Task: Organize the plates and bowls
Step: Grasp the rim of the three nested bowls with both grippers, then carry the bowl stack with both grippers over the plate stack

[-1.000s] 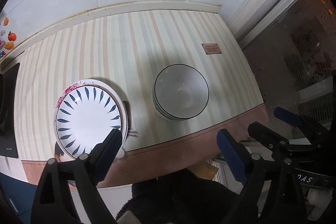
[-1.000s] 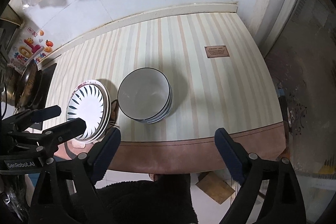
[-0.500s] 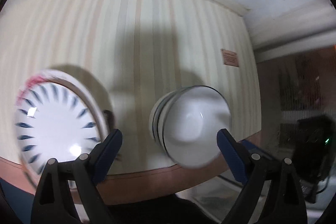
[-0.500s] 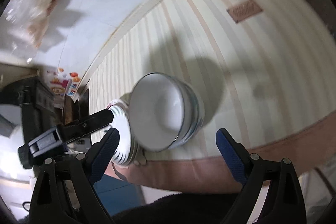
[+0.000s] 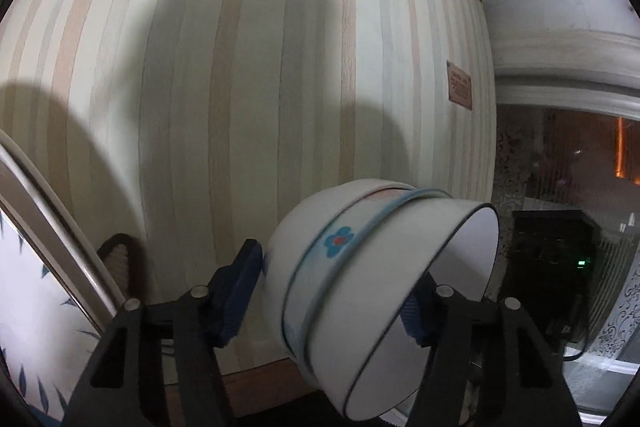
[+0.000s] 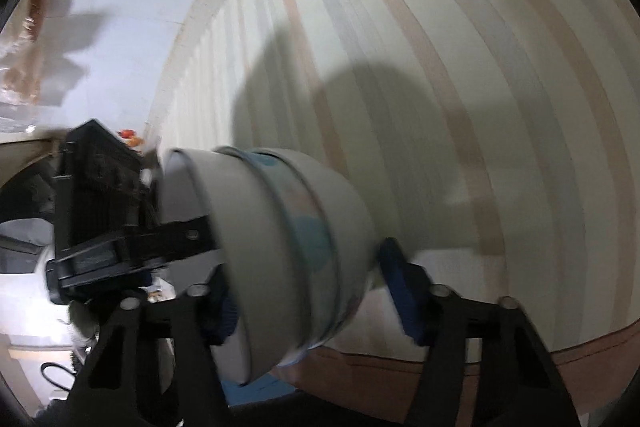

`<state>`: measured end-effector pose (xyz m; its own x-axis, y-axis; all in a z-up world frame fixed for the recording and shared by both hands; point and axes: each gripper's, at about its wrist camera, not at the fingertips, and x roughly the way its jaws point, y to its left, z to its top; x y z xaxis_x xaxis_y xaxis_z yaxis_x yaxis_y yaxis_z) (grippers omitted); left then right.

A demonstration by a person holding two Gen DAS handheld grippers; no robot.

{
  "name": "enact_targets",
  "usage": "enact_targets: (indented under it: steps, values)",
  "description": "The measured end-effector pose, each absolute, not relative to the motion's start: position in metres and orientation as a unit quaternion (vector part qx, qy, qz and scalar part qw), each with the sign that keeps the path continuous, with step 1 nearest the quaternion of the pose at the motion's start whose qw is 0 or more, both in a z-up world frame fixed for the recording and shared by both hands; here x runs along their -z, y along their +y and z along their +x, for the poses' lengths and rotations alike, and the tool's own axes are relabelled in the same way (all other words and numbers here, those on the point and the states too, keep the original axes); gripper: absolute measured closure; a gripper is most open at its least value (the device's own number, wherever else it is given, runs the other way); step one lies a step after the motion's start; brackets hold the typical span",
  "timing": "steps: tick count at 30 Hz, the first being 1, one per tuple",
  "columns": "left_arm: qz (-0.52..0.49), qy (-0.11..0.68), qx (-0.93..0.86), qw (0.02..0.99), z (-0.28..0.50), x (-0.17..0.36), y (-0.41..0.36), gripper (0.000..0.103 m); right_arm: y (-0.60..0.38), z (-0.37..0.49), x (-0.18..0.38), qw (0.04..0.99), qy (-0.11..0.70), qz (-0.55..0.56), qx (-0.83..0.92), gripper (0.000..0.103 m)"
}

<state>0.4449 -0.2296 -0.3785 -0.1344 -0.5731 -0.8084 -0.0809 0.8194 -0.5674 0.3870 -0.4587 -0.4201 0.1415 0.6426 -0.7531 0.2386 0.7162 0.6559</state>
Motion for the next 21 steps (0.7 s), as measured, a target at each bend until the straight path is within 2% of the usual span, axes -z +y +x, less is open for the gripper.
enact_targets:
  steps: [21]
  values:
    - [-0.206,0.707,0.161,0.657,0.446,0.349,-0.219,0.044,-0.437,0.405,0.394,0.702,0.622,0.299,-0.175,0.053]
